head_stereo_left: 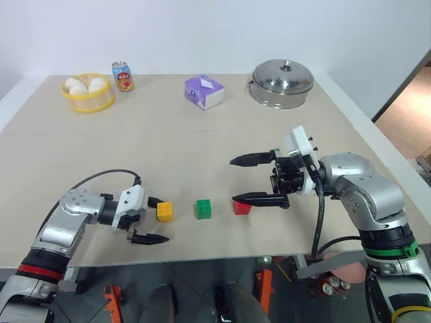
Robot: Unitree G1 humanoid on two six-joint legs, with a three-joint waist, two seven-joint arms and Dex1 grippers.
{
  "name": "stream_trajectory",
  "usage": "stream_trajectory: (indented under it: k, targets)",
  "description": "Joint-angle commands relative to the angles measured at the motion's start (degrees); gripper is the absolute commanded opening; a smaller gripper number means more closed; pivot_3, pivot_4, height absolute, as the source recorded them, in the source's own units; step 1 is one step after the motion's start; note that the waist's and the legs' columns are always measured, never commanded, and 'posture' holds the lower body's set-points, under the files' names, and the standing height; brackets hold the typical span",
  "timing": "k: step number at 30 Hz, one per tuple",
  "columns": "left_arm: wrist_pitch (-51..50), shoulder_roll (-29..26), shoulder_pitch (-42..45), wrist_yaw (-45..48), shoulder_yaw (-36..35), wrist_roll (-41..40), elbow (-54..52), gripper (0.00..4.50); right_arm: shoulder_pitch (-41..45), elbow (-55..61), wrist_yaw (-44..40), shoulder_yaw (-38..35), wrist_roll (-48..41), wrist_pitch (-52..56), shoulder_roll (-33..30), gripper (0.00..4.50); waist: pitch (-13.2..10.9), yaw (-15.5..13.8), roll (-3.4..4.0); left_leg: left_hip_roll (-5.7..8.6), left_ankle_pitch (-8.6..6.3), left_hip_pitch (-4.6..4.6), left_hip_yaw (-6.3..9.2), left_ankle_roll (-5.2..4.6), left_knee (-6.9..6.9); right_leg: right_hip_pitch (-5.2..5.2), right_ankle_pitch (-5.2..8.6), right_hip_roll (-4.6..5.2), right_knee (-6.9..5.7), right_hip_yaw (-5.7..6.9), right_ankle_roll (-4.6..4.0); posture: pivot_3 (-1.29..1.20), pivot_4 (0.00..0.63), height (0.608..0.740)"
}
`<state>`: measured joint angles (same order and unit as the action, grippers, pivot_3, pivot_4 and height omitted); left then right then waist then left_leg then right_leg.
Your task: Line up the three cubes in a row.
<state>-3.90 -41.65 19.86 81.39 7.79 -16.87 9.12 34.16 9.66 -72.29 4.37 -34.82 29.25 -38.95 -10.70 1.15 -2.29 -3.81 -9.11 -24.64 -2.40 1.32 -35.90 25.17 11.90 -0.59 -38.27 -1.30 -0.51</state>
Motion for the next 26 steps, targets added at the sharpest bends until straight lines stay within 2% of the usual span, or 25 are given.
stream_trajectory:
  k: [1, 7, 10, 12, 15, 19, 26]
  targets:
    - [-6.4, -2.6, 0.1, -0.9, -5.1, -5.3, -5.8, 4.46, 0.5, 1.5, 0.8, -3.8, -2.8, 0.7, -0.2, 4.5, 0.0, 0.1, -0.02, 0.0, 0.0, -0.02, 0.01, 0.0, 0.0, 0.02, -0.02, -0.01, 0.0, 0.0, 0.0, 0.0, 0.15, 0.74]
    - [-23.9, -3.0, 2.0, -13.3, -19.9, -19.5, -12.0, 4.46, -0.4, -0.7, 10.0, -10.7, -5.5, 1.6, 3.7, 4.5, 0.0, 0.2, -0.01, -0.05, 0.02, -0.03, 0.1, -0.01, 0.04, 0.07, 0.03, -0.15, 0.0, 0.01, -0.04, 0.0, 0.15, 0.74]
    - [-29.4, 0.2, 3.0, -26.2, -28.1, -24.4, -14.0, 4.46, -2.3, -1.5, 16.3, -13.7, -4.4, 1.0, 5.7, 4.5, 0.0, 0.2, -0.02, -0.04, 0.0, -0.05, 0.12, 0.01, 0.14, 0.06, 0.03, -0.16, 0.0, 0.0, 0.27, 0.0, 0.15, 0.74]
    - [-29.3, 3.0, 3.6, -35.5, -31.4, -23.3, -15.1, 4.46, -3.2, -2.2, 20.3, -14.9, -2.8, 0.0, 6.7, 4.5, 0.0, 0.1, -0.01, -0.02, -0.03, -0.07, 0.13, 0.05, 0.17, 0.06, 0.09, -0.14, 0.01, -0.03, 0.36, 0.0, 0.15, 0.74]
    - [-24.6, 6.0, 0.9, -44.8, -33.1, -17.3, -17.1, 4.46, -5.5, -4.3, 25.5, -15.4, 1.5, -2.6, 7.6, 4.5, 0.0, 0.1, -0.02, 0.04, -0.03, -0.08, 0.12, 0.05, 0.19, 0.04, 0.09, -0.12, 0.04, -0.09, 0.4, 0.0, 0.15, 0.74]
    - [-19.7, 9.0, -2.5, -50.6, -32.6, -12.9, -18.6, 4.46, -8.0, -7.7, 30.7, -15.7, 5.7, -6.8, 9.6, 4.5, 0.0, 0.1, -0.03, 0.06, -0.04, -0.04, -0.01, 0.06, 0.19, 0.04, 0.05, -0.1, 0.07, -0.25, 0.45, 0.0, 0.15, 0.74]
    - [-17.7, 11.3, -4.7, -51.9, -30.0, -11.8, -19.4, 4.46, -8.5, -12.0, 33.6, -16.1, 8.0, -11.7, 11.9, 4.5, 0.0, 0.1, -0.03, 0.06, 0.0, 0.0, -0.11, 0.04, 0.13, 0.04, -0.05, -0.11, 0.07, -0.32, 0.34, 0.0, 0.15, 0.74]
